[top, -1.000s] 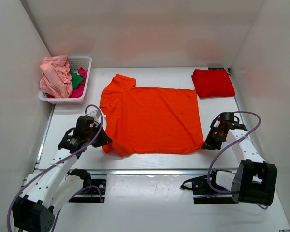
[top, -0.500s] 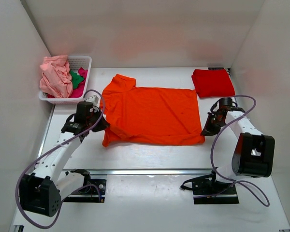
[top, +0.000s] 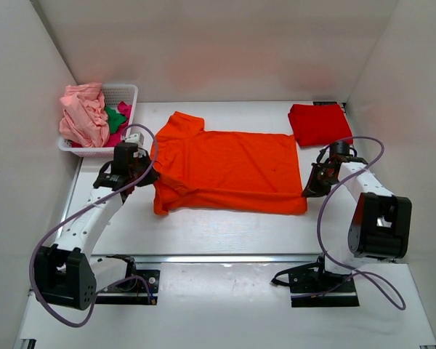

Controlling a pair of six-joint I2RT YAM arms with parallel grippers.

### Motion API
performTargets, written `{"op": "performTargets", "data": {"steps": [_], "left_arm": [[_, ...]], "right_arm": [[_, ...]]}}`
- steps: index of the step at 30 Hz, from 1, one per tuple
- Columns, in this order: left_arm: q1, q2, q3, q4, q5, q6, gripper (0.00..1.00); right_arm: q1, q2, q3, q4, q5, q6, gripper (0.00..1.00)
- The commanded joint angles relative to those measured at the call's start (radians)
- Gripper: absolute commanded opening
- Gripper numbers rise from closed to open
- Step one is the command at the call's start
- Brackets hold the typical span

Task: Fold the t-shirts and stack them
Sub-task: Fold the flattened tshirt in 1/3 of the way

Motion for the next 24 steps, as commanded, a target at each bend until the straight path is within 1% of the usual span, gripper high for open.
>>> {"op": "performTargets", "data": {"steps": [1, 10, 21, 24], "left_arm": [[0.001, 0.009, 0.035, 0.04, -0.024, 0.02, 0.0], [0.001, 0.078, 0.044, 0.068, -0.043, 0.038, 0.0], [0.013, 0.127, 0.045, 0.1, -0.057, 0.058, 0.0], [0.01, 0.137, 0.054, 0.104, -0.087, 0.067, 0.0]], "right_arm": [[-0.009, 0.021, 0.044, 0.03, -0.006, -0.018, 0.0], [0.002, 0.092, 0.068, 0.078, -0.004, -0.023, 0.0], [0.016, 0.099, 0.079, 0.124, -0.007, -0.024, 0.0], [0.01, 0.113, 0.085, 0.133, -0.006, -0.023, 0.0]]}}
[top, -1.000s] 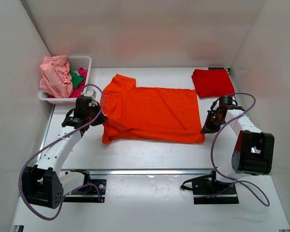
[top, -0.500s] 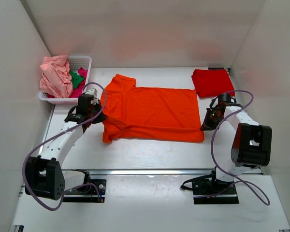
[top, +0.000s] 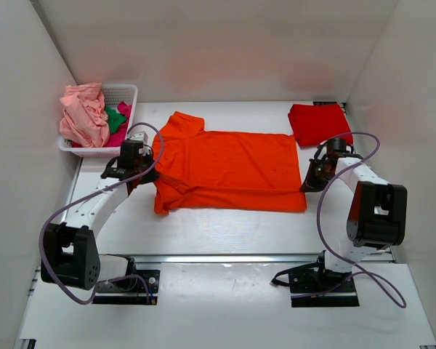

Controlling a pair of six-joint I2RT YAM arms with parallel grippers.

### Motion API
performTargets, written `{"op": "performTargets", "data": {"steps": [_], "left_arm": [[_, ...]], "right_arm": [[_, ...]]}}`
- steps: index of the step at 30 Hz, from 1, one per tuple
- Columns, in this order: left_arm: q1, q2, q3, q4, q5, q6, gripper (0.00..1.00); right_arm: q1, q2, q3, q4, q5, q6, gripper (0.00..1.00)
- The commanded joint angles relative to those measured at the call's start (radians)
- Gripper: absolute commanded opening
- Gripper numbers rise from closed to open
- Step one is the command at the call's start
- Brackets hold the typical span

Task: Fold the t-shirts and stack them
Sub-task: Fold the flattened tshirt in 1/3 of the way

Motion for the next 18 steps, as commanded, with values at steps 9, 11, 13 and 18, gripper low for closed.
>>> {"op": "performTargets", "data": {"steps": [9, 11, 13, 18], "left_arm": [[0.007, 0.055, 0.053, 0.07, -0.052, 0.018, 0.0], [0.005, 0.066, 0.065, 0.079, -0.056, 0.027, 0.0], [0.007, 0.093, 0.082, 0.078, -0.059, 0.022, 0.0], [0.021, 0.144, 0.135, 0.123, -0.078, 0.03, 0.23]], "right_arm": [[0.016, 0.056, 0.084, 0.06, 0.002, -0.014, 0.01], [0.016, 0.065, 0.093, 0.063, 0.009, -0.015, 0.02], [0.013, 0.073, 0.096, 0.062, 0.009, -0.011, 0.07], [0.007, 0.098, 0.117, 0.076, 0.022, -0.02, 0.34]]}}
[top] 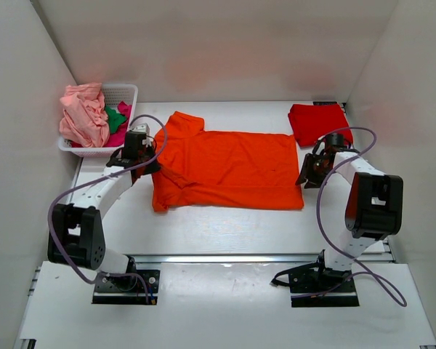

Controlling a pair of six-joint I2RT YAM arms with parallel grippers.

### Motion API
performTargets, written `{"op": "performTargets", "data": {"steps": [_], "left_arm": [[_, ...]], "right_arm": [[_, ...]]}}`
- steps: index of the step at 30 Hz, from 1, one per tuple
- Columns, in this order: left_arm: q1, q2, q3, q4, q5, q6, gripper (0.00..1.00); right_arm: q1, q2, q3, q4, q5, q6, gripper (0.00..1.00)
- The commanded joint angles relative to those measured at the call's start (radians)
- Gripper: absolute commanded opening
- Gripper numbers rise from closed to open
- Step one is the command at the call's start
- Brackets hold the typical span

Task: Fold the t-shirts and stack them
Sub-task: Fold the flattened tshirt in 1/3 of the way

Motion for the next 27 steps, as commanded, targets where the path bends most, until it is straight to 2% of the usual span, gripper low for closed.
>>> {"op": "performTargets", "data": {"steps": [1, 3, 5, 8, 12, 15, 19, 23, 27], "left_arm": [[0.022, 0.028, 0.091, 0.06, -0.03, 0.014, 0.32], [0.041, 0.043, 0.16, 0.037, -0.03, 0.024, 0.43], [0.054, 0.04, 0.249, 0.002, -0.033, 0.061, 0.54], [0.052, 0.013, 0.277, -0.085, -0.038, 0.095, 0.58], [0.014, -0.099, 0.156, -0.199, 0.005, 0.087, 0.53], [-0.029, -0.246, -0.034, -0.254, 0.011, 0.049, 0.49], [-0.066, -0.337, -0.2, -0.277, 0.005, -0.031, 0.45], [-0.075, -0.404, -0.28, -0.225, -0.042, -0.133, 0.41], [-0.081, -0.391, -0.312, -0.171, -0.061, -0.202, 0.41]], "right_arm": [[-0.001, 0.006, 0.063, 0.035, 0.022, -0.021, 0.37], [-0.007, 0.003, 0.119, 0.016, 0.051, -0.037, 0.5], [-0.01, -0.004, 0.186, -0.024, 0.087, -0.046, 0.59], [-0.017, -0.061, 0.202, -0.045, 0.088, -0.052, 0.69], [-0.007, -0.131, 0.121, -0.065, 0.066, -0.031, 0.68], [-0.004, -0.21, -0.002, -0.041, 0.036, -0.011, 0.67], [0.0, -0.273, -0.091, -0.028, 0.022, 0.005, 0.66], [0.014, -0.3, -0.127, -0.008, 0.003, 0.015, 0.66], [0.019, -0.296, -0.131, -0.001, -0.007, 0.018, 0.66]]}}
